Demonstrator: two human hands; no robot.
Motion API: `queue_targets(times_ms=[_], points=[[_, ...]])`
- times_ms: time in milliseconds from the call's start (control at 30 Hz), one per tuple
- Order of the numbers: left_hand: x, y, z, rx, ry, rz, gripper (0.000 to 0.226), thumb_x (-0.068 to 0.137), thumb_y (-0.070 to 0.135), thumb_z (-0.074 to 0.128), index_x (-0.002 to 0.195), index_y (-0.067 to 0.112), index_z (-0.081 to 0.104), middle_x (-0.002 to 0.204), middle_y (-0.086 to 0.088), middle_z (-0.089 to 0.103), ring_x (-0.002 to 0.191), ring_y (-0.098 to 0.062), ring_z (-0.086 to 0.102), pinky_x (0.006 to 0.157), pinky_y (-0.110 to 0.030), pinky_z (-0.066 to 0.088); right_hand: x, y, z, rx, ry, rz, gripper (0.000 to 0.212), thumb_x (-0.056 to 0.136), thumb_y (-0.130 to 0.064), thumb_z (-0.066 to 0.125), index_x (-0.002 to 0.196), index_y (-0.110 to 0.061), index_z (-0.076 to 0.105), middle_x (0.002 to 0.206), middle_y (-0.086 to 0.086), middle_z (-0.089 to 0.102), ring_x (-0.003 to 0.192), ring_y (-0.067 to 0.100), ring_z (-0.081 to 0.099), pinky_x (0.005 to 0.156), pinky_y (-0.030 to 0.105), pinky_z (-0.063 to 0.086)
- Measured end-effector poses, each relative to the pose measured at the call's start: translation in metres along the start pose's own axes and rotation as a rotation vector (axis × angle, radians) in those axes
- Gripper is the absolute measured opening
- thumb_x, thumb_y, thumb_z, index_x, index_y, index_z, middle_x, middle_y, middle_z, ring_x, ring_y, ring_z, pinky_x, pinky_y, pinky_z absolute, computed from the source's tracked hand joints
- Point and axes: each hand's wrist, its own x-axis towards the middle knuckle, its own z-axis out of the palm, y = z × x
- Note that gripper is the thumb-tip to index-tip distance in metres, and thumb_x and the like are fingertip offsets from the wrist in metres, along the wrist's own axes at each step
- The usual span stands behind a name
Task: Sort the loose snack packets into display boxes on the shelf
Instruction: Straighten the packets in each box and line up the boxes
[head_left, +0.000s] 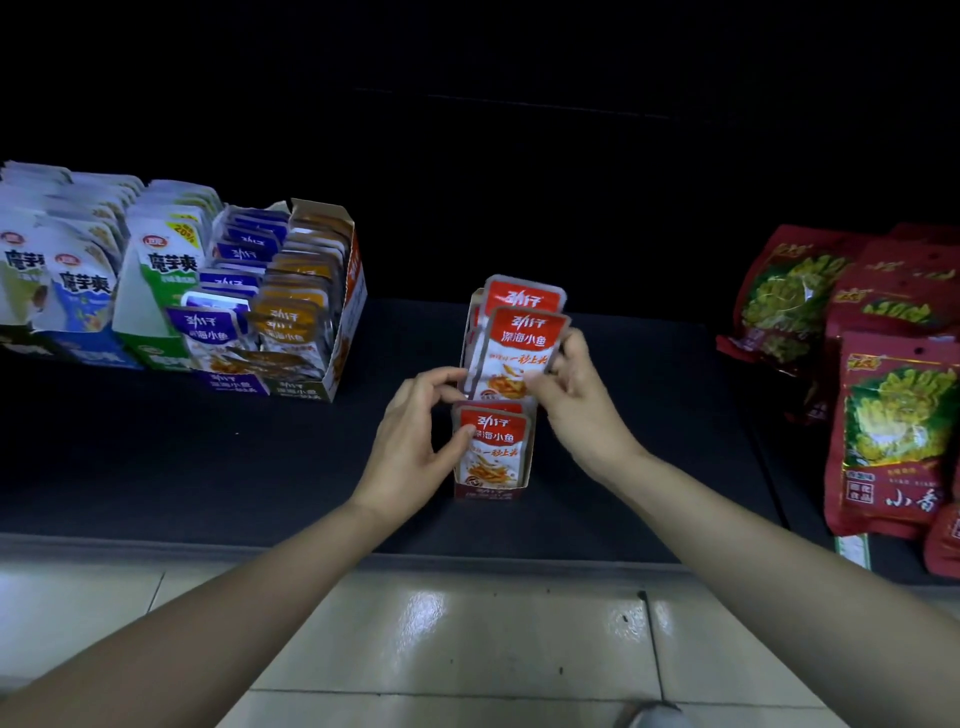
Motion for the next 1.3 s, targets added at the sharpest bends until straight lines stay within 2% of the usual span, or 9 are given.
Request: queue_targets(times_ms=[133,267,400,567,733,833,967,1133,1300], points=[[0.001,0.001,-0.001,0.03,-0.005,0.026,0.066,0.086,0.019,0.071,0.138,0.036,0.033,0.101,0.026,0.058,0.114,-0.003,0.049,0.104,-0.034,0.04,-0.006,0.004,0.0,-0.045,-0.074,0.01,0.041,0.101,-0.004,0.042,0.134,-0.025,0.033,0.118,-0.002,0.062,0.103,0.002,0.065,0.073,0.018,0.055],[0.001,0.002,-0.003,0.045,-0.022,0.04,0.072,0.088,0.019,0.07,0.147,0.031,0.03,0.101,0.02,0.058,0.111,0.001,0.045,0.102,-0.024,0.036,-0.01,0.004,-0.005,-0.064,-0.075,-0.044,0.027,0.101,-0.022,0.047,0.128,-0.019,0.045,0.116,-0.006,0.064,0.107,0.006,0.065,0.082,0.026,0.056],[0.002,0.001,-0.004,0.036,-0.04,0.025,0.07,0.089,0.021,0.069,0.148,0.031,0.032,0.102,0.021,0.056,0.115,-0.001,0.044,0.104,-0.034,0.041,-0.007,0.01,-0.013,-0.147,-0.069,-0.064,0.009,0.096,-0.015,0.058,0.104,-0.013,0.058,0.11,0.001,0.068,0.103,0.013,0.067,0.082,0.029,0.056],[0.002,0.001,-0.004,0.029,-0.049,0.041,0.066,0.089,0.025,0.068,0.144,0.036,0.034,0.108,0.027,0.051,0.116,-0.008,0.048,0.103,-0.047,0.044,-0.007,0.011,-0.014,-0.146,-0.147,-0.091,0.033,0.098,-0.012,0.053,0.13,-0.019,0.048,0.117,0.001,0.066,0.111,0.014,0.064,0.088,0.03,0.056],[0.002,0.004,-0.006,0.059,-0.054,0.063,0.068,0.089,0.021,0.069,0.145,0.036,0.033,0.11,0.031,0.048,0.115,-0.004,0.046,0.102,-0.047,0.044,-0.009,0.013,-0.017,-0.268,-0.188,-0.215,0.038,0.103,-0.012,0.044,0.137,-0.028,0.041,0.125,-0.002,0.058,0.116,0.009,0.059,0.086,0.026,0.055],[0.002,0.004,-0.006,0.087,-0.054,0.073,0.067,0.088,0.022,0.069,0.143,0.034,0.034,0.113,0.031,0.046,0.115,-0.001,0.044,0.102,-0.046,0.045,-0.01,0.018,-0.019,-0.407,-0.211,-0.247,0.033,0.104,-0.021,0.041,0.137,-0.027,0.042,0.122,-0.002,0.062,0.113,0.01,0.062,0.089,0.035,0.056],[0.001,0.003,-0.005,0.093,-0.068,0.059,0.067,0.087,0.025,0.068,0.142,0.039,0.033,0.113,0.034,0.043,0.116,-0.002,0.044,0.102,-0.044,0.045,-0.005,0.026,-0.023,-0.69,-0.088,-0.322,0.016,0.103,-0.025,0.042,0.116,-0.019,0.049,0.104,-0.014,0.068,0.095,0.0,0.062,0.097,0.035,0.044],[0.003,0.003,-0.003,0.142,-0.049,0.064,0.065,0.088,0.027,0.067,0.144,0.033,0.034,0.114,0.023,0.046,0.114,-0.001,0.041,0.101,-0.043,0.044,0.004,0.03,-0.023,-0.715,-0.059,-0.356,0.023,0.104,-0.022,0.039,0.126,-0.027,0.045,0.103,-0.011,0.07,0.102,0.004,0.061,0.105,0.025,0.029],[0.009,0.001,0.0,0.174,-0.17,0.098,0.071,0.095,0.027,0.061,0.154,0.026,0.022,0.157,0.013,0.017,0.146,-0.008,0.015,0.117,-0.046,0.029,0.014,0.03,-0.022,-0.817,0.007,-0.357,0.031,0.099,-0.036,0.038,0.123,-0.024,0.054,0.123,-0.007,0.057,0.118,0.004,0.046,0.106,0.032,0.031]])
